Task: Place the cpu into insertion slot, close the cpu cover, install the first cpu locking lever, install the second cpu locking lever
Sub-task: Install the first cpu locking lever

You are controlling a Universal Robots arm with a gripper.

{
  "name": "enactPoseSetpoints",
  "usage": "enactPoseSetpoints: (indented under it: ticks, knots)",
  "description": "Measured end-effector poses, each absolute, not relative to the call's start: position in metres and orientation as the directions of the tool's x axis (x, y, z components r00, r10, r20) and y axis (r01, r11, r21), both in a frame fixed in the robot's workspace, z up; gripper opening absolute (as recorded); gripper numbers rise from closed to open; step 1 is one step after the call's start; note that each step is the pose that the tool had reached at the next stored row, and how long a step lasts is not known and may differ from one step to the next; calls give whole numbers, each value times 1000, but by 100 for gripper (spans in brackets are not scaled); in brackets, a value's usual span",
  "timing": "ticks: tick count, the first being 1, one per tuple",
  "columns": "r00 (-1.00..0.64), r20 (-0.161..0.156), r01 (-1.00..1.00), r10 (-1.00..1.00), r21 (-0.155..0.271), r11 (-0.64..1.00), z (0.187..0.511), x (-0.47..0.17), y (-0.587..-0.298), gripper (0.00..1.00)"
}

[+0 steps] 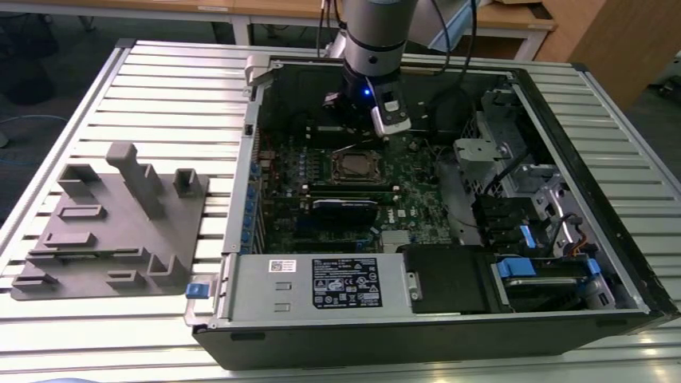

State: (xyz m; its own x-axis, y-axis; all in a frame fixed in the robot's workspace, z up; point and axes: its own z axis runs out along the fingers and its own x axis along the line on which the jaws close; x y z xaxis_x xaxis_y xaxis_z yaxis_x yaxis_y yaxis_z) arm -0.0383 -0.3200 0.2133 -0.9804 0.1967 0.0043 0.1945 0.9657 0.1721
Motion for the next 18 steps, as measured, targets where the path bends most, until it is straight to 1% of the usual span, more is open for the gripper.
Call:
enactPoseSetpoints:
  ticks: [7, 14, 16, 18]
  knots:
    - [-973, -3, 228, 232, 172, 958, 210, -40, -319, 11]
    - [-971, -43, 226, 237, 182, 957, 207, -42, -319, 11]
    - [-970, -51, 226, 239, 183, 957, 206, -43, -319, 11]
    - [-967, -52, 238, 251, 184, 954, 205, -43, -319, 11]
